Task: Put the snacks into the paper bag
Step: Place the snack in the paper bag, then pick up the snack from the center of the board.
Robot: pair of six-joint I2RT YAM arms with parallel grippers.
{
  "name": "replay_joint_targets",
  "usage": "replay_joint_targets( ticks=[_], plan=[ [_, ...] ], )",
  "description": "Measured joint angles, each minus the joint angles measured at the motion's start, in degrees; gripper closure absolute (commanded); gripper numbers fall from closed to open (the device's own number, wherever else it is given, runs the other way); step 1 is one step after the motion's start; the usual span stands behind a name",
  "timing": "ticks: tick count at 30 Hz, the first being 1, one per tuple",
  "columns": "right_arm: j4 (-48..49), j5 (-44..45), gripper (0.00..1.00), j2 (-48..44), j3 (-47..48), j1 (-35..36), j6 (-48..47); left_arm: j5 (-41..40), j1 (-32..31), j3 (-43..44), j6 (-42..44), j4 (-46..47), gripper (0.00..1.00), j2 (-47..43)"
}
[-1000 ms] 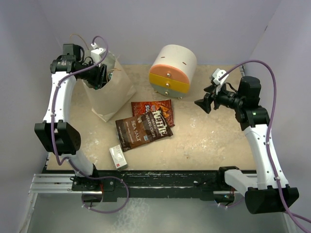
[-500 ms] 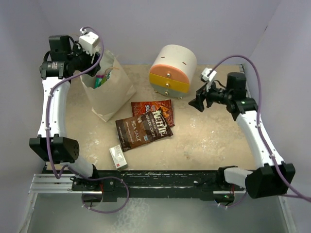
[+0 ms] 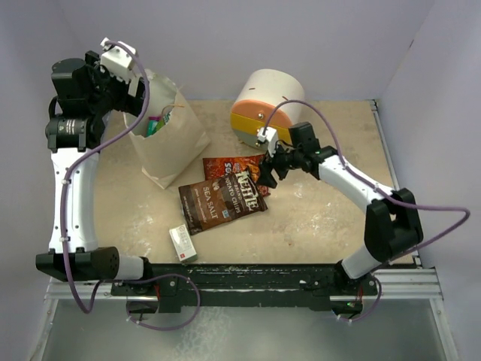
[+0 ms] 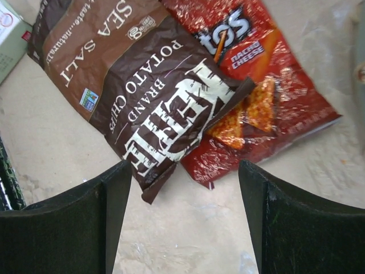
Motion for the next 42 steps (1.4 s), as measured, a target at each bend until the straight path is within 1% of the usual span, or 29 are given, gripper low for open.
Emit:
replay_joint_targets(
  ticks=[4,9,12,14,17,19,24,25,32,35,39,42],
  plan=[
    [2.3,2.2,0.31,5.3,-0.1,2.7,1.3,1.6,0.0,-3.1,-1.4,1.0,0.00,-2.8],
    [3.0,4.4,0.34,13.3,0.4,4.7,2.5,5.0,0.0,-6.5,-3.6,0.9,0.00,-4.4],
    [2.9,6.2,0.37,16.1,0.4,5.0,2.8,7.1,0.0,-7.8,-4.4,0.9,0.01,-4.8],
    [3.1,6.4,0.42,16.4,0.5,5.0,3.0,8.5,0.0,-8.5,-4.6,0.9,0.02,-5.0],
    [3.4,6.4,0.57,16.5,0.6,5.0,3.3,10.3,0.0,-9.6,-5.0,0.9,0.03,-5.4],
    [3.3,6.3,0.70,16.7,0.7,5.0,3.4,11.4,0.0,-10.1,-5.0,0.9,0.04,-5.7],
    [1.8,5.6,0.98,17.9,2.3,5.0,3.8,14.9,-0.1,-10.1,-5.0,0.7,0.08,-5.9],
    [1.5,5.6,1.00,17.9,2.6,5.0,3.9,15.4,-0.2,-10.1,-4.9,0.5,0.08,-5.9],
    [-0.3,5.4,1.00,16.5,3.7,5.0,2.8,18.7,-1.5,-9.6,-3.3,-2.2,0.11,-6.3],
    [-2.3,4.9,1.00,12.1,3.7,5.0,0.5,21.0,-3.3,-8.6,-2.1,-3.9,0.12,-6.3],
    [-4.3,3.5,1.00,4.2,3.9,5.0,-3.1,24.1,-8.0,-7.6,-0.7,-6.4,0.13,-6.4],
    [-6.6,2.5,1.00,0.1,5.1,5.0,-5.7,26.6,-10.8,-7.6,-0.4,-7.6,0.14,-6.4]
  ],
)
